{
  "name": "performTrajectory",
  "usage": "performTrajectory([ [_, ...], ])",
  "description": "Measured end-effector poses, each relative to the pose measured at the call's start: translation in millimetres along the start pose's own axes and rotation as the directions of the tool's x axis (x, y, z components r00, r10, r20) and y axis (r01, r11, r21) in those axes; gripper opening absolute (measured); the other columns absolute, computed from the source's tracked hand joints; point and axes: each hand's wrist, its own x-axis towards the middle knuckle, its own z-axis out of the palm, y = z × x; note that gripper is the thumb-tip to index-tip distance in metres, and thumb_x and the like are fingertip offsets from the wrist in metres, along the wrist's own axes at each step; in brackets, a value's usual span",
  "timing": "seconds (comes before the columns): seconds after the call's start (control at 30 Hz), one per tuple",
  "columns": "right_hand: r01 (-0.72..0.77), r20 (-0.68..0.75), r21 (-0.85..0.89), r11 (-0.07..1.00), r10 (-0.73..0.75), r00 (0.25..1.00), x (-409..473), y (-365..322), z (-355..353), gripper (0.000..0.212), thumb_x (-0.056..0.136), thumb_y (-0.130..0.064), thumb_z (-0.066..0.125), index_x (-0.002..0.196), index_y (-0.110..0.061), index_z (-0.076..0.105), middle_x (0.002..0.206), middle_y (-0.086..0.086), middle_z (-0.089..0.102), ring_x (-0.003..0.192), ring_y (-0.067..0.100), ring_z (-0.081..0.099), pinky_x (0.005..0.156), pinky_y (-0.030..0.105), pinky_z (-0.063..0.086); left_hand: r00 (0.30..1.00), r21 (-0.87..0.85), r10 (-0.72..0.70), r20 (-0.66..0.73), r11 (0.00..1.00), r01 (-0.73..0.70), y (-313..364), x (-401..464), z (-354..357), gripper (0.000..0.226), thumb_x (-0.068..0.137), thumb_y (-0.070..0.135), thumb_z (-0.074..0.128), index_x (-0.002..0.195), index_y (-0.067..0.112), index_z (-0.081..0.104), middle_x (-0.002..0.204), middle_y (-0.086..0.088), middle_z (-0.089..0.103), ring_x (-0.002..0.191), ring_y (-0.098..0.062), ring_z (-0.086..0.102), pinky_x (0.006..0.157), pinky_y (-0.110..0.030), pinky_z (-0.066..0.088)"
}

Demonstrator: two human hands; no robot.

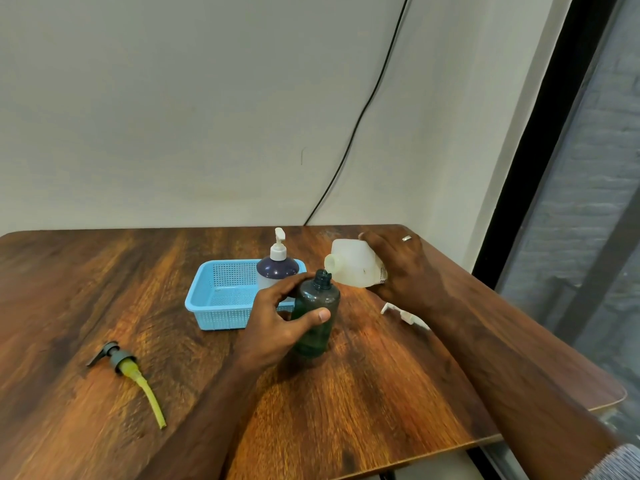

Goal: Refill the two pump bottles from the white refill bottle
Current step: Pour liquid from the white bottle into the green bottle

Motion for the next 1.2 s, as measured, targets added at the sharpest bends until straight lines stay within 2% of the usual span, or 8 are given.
performTrajectory([
  [0.17, -0.007, 0.006, 0.001, 1.000, 0.007, 1.000, -0.1, 1.2, 0.9, 0.080, 0.065, -0.043, 0.084, 0.130, -0.016, 0.045, 0.124, 0.015, 0.060, 0.113, 0.026, 0.047, 0.090, 0.053, 0.048, 1.000, 0.000, -0.009, 0.002, 1.000, 0.009, 0.1, -0.1, -0.1, 0.052, 0.070, 0.036, 0.083, 0.115, 0.046, 0.059, 0.118, 0.021, 0.065, 0.116, -0.001, 0.057, 0.086, -0.017, 0.049],
  [0.33, -0.016, 0.013, -0.002, 1.000, 0.016, 1.000, 0.2, 1.3, 0.8, 0.078, 0.066, -0.044, 0.081, 0.130, -0.017, 0.045, 0.124, 0.015, 0.061, 0.113, 0.027, 0.048, 0.091, 0.053, 0.047, 1.000, -0.008, -0.001, 0.002, 1.000, 0.001, 2.6, -0.8, 0.2, 0.051, 0.068, 0.038, 0.082, 0.113, 0.047, 0.060, 0.115, 0.022, 0.066, 0.115, 0.003, 0.057, 0.082, -0.015, 0.051],
  [0.6, -0.017, 0.024, -0.014, 1.000, 0.017, 1.000, 0.7, 2.0, 1.5, 0.077, 0.067, -0.048, 0.078, 0.130, -0.017, 0.046, 0.124, 0.015, 0.062, 0.113, 0.030, 0.053, 0.092, 0.053, 0.047, 1.000, -0.005, -0.019, -0.002, 1.000, 0.019, 2.0, -0.4, 0.4, 0.050, 0.070, 0.034, 0.083, 0.112, 0.047, 0.059, 0.118, 0.020, 0.064, 0.117, -0.003, 0.057, 0.086, -0.018, 0.049],
  [0.73, -0.015, 0.032, -0.016, 1.000, 0.016, 0.999, 0.1, 3.0, 1.6, 0.078, 0.067, -0.048, 0.078, 0.131, -0.019, 0.044, 0.125, 0.015, 0.062, 0.110, 0.034, 0.057, 0.091, 0.053, 0.049, 1.000, -0.013, -0.017, 0.000, 1.000, 0.017, 3.0, -1.4, 0.6, 0.052, 0.066, 0.040, 0.081, 0.114, 0.044, 0.060, 0.119, 0.017, 0.065, 0.117, -0.004, 0.057, 0.085, -0.019, 0.049],
  [0.83, -0.004, 0.019, -0.011, 1.000, 0.004, 1.000, 0.2, 2.2, 0.8, 0.077, 0.068, -0.048, 0.078, 0.130, -0.018, 0.044, 0.124, 0.014, 0.062, 0.110, 0.033, 0.057, 0.090, 0.051, 0.049, 1.000, -0.013, -0.027, 0.004, 1.000, 0.027, 2.3, -1.4, 0.9, 0.052, 0.070, 0.034, 0.084, 0.114, 0.045, 0.059, 0.118, 0.018, 0.065, 0.117, -0.003, 0.057, 0.084, -0.018, 0.048],
  [0.97, -0.002, 0.009, -0.002, 1.000, 0.002, 1.000, -1.0, 3.2, 2.0, 0.078, 0.067, -0.048, 0.081, 0.130, -0.019, 0.045, 0.124, 0.014, 0.062, 0.110, 0.033, 0.058, 0.092, 0.053, 0.049, 0.999, -0.006, -0.035, 0.005, 0.999, 0.035, 1.1, -1.3, 0.7, 0.055, 0.064, 0.045, 0.081, 0.115, 0.045, 0.059, 0.120, 0.019, 0.064, 0.117, -0.004, 0.057, 0.087, -0.018, 0.048],
  [1.2, 0.014, 0.003, -0.010, 1.000, -0.014, 1.000, -0.8, 5.0, 2.7, 0.079, 0.068, -0.048, 0.081, 0.130, -0.018, 0.044, 0.124, 0.014, 0.062, 0.111, 0.033, 0.058, 0.091, 0.053, 0.050, 1.000, -0.009, -0.022, 0.010, 1.000, 0.022, 1.8, -1.1, 0.7, 0.055, 0.064, 0.044, 0.080, 0.115, 0.045, 0.060, 0.119, 0.019, 0.065, 0.117, -0.004, 0.058, 0.092, -0.023, 0.050],
])
